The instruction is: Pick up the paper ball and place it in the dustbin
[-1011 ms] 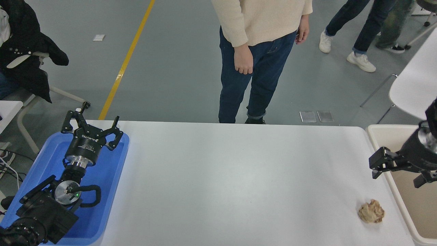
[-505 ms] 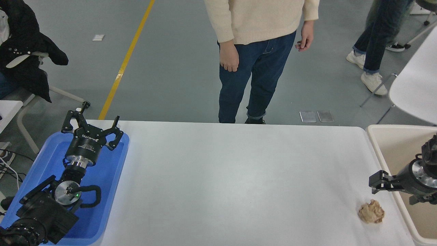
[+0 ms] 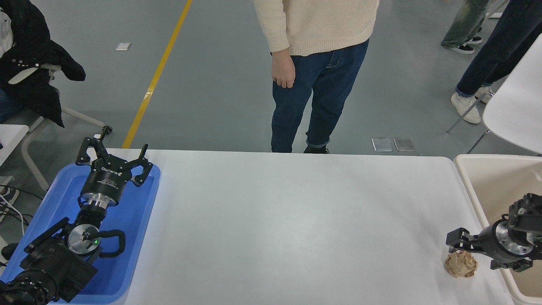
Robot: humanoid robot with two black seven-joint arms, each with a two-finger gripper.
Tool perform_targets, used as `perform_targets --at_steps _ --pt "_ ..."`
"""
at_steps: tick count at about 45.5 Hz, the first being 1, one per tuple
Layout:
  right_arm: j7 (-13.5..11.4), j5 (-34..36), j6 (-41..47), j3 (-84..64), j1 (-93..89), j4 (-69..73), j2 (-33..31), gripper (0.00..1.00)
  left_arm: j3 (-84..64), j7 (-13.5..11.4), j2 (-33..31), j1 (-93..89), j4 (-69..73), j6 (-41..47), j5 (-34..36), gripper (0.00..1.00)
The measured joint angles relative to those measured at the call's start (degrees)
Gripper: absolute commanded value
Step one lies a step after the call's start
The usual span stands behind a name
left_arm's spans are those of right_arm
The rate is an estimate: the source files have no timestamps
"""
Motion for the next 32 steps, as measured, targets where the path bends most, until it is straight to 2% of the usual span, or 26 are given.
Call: perform_targets --at_steps 10,13,17,23,28,31,32 --pt "0.0 -0.14 -0.32 1.29 -1.86 -1.13 1.0 1.0 0.0 0.0 0.0 0.0 0.0 0.0 0.0 1.0" --pt "0.0 -0.15 -0.75 1.47 -2.21 -1.31 1.23 0.94 0.0 0.0 0.0 0.0 0.0 0.0 0.0 1.0" --pt "0.0 -0.16 -1.69 1.69 -2.72 -1.44 1.57 0.75 0.0 0.0 0.0 0.0 0.0 0.0 0.0 1.0" --pt "-0.06 0.14 -3.65 2.27 -3.85 -1.52 2.02 0.35 0.0 0.0 0.0 0.0 0.0 0.0 0.0 1.0" --pt "-0.11 0.47 -4.63 2.79 -4.52 -1.55 2.22 0.17 0.0 0.0 0.0 0.0 0.0 0.0 0.0 1.0" --pt "-0.15 0.63 -4.98 3.0 -4.76 -1.55 2.27 0.11 0.0 0.0 0.0 0.0 0.0 0.0 0.0 1.0" --pt "-0.16 0.67 -5.06 3.05 -4.82 -1.55 2.28 0.06 0.0 0.0 0.0 0.0 0.0 0.0 0.0 1.0"
